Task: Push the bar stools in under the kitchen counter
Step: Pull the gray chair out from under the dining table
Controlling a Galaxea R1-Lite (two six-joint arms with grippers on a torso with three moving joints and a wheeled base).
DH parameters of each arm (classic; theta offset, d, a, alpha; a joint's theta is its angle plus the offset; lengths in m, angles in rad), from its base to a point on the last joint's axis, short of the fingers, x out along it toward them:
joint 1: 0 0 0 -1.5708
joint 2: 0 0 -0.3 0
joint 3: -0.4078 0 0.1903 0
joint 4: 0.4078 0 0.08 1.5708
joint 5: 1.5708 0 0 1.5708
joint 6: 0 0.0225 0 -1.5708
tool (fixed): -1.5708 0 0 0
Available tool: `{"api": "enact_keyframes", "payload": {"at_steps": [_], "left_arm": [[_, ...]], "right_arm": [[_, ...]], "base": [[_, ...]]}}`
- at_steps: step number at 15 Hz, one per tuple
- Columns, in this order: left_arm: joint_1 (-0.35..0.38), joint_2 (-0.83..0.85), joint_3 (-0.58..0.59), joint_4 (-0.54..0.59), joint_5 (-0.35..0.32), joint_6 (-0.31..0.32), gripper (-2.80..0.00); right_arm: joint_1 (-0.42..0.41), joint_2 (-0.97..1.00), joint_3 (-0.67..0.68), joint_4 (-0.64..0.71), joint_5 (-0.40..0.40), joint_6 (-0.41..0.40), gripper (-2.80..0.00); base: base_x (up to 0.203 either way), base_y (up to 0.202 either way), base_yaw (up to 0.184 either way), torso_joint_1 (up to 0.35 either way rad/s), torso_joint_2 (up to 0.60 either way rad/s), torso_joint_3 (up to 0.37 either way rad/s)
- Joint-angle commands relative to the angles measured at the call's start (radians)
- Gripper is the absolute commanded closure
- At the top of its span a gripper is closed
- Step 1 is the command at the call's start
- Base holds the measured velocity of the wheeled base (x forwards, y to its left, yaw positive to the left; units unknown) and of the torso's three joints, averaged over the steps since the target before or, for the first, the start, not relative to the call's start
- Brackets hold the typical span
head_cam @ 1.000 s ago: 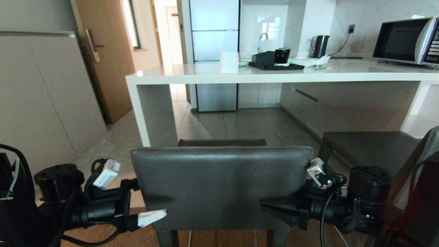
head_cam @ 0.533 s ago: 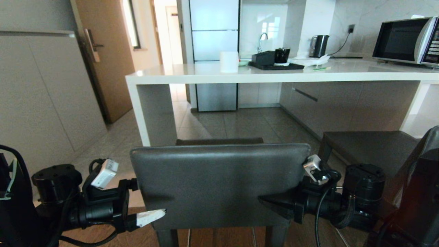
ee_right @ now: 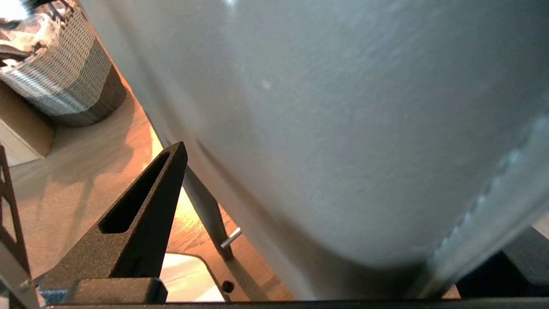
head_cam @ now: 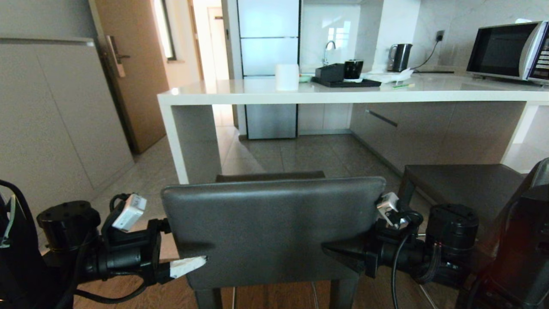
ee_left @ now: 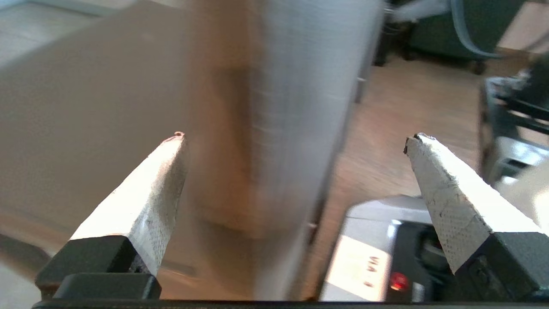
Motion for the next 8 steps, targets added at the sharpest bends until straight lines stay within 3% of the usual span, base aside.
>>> {"api": "enact_keyframes", "payload": {"at_steps": [1, 4, 8], "left_arm": [[0.005, 0.018, -0.018, -0.009, 0.005, 0.0, -2.8], [0.016, 0.011, -0.003, -0.009, 0.004, 0.0, -2.8], [0.135, 0.001, 0.052, -0.009, 0.001, 0.008, -2.8]], "right_arm": [[0.005, -0.021, 0.01, -0.008, 0.005, 0.0, -2.8], [0.005, -0.024, 0.008, -0.008, 0.005, 0.0, -2.8], [-0.031, -0.074, 0.058, -0.008, 0.015, 0.001, -2.8]], "base": [[0.0, 0.0, 0.0, 0.0, 0.0, 0.0], [0.0, 0.0, 0.0, 0.0, 0.0, 0.0], [0.0, 0.0, 0.0, 0.0, 0.0, 0.0]]}}
